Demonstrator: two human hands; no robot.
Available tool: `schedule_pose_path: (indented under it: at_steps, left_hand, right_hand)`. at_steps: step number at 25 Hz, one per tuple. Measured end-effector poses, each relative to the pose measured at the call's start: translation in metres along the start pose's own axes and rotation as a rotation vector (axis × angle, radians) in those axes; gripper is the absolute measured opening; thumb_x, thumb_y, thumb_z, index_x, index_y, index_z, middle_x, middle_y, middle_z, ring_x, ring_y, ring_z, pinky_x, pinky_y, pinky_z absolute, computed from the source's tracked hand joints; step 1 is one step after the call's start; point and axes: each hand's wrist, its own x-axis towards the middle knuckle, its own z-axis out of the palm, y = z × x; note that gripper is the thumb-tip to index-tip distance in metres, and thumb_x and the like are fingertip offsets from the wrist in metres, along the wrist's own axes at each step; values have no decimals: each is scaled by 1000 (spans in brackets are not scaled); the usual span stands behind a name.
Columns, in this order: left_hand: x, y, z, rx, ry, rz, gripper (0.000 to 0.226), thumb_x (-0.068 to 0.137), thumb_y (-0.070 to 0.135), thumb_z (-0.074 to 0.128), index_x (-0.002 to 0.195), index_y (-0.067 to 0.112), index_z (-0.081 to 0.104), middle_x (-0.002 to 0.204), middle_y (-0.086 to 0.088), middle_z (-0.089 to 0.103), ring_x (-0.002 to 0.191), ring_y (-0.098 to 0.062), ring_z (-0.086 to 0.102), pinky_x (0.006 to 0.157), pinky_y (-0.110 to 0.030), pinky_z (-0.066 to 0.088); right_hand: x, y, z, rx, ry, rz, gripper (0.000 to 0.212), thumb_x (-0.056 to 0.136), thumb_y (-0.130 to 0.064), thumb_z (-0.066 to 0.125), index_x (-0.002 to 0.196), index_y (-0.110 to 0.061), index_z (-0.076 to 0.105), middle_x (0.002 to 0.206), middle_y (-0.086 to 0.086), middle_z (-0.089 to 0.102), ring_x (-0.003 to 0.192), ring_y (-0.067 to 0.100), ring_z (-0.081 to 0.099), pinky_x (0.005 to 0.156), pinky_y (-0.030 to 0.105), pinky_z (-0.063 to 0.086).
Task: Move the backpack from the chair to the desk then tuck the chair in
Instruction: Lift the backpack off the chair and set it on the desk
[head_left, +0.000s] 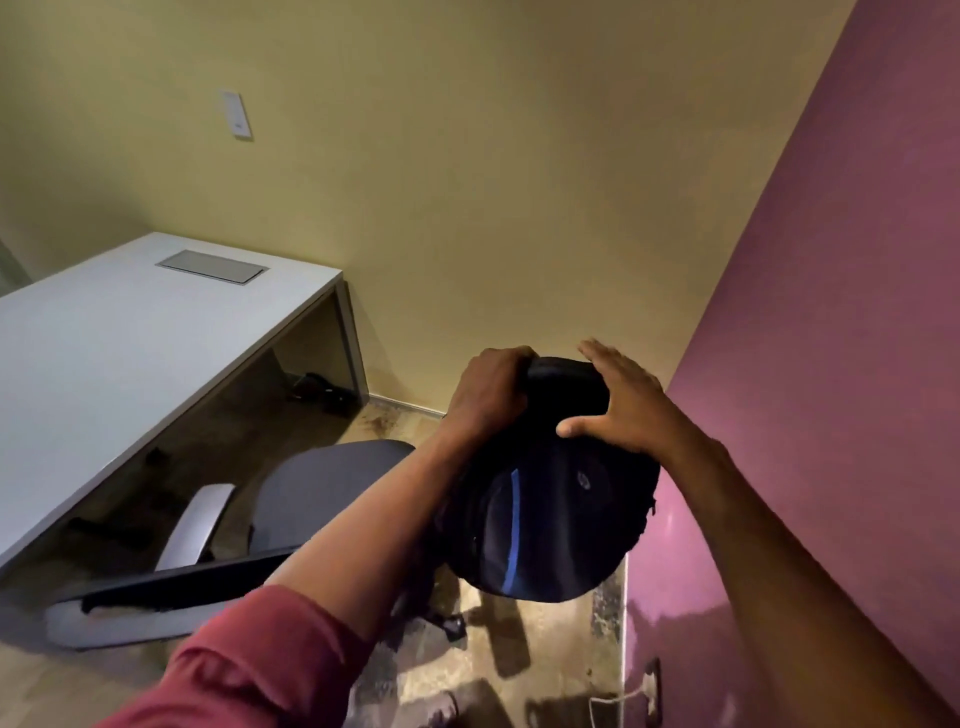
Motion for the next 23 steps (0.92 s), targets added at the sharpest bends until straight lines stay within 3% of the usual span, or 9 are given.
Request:
schedule_pose_path:
  at_steps: [2,4,7,11,16,20,23]
  left_hand:
    - [21,-12,5,-21,-12,52,35,68,8,57,101,13,69,93,-16,75,88,-42,66,68,-39,48]
    - [37,-22,8,-53,-37,84,35,65,6,59,97,12,70,90,-15,74,86,-41,66,66,-36,44]
    - [68,-47,9,-153,-69,87,29,67,21,64,95,21,71,86,-6,75,83,-32,68,65,-36,48]
    - [110,-94,1,-245,-173,63,31,70,43,72,98,31,69,83,7,74,80,-14,68,69,-35,52]
    - [173,-126,7,-145,-133,118,28,75,46,65,89,21,71,73,-3,70,71,-26,64,61,-39,46]
    - [218,-150,22,-161,-105,41,28,75,44,65,88,21,72,72,-2,71,68,-24,64,59,-35,42]
    - [251,-171,40,-132,-145,-49,31,74,44,66,94,23,74,80,-2,75,75,-24,67,63,-36,49]
  right_hand:
    - [17,12,7,4,52,17,88,70,-44,84,145,-27,41,146,2,51,132,25,46,107,44,41]
    - [33,19,9,10,122,-3,55,76,-33,79,126,-31,56,118,-2,68,107,24,62,86,41,53]
    - [72,22,8,23,172,-5,29,77,-21,71,103,-32,64,87,-4,72,81,24,66,67,38,53]
    - [122,19,6,16,212,29,24,75,-16,68,95,-29,67,79,0,71,76,29,65,64,37,51]
    - [193,35,6,-31,193,35,34,70,-14,65,99,-31,66,81,1,73,79,32,66,66,39,53]
    - [255,59,11,-51,151,44,38,69,-9,64,99,-32,66,77,0,71,75,31,64,63,35,50]
    - [304,86,31,-48,115,-7,41,70,-9,66,103,-33,66,79,-1,71,76,30,65,62,35,50]
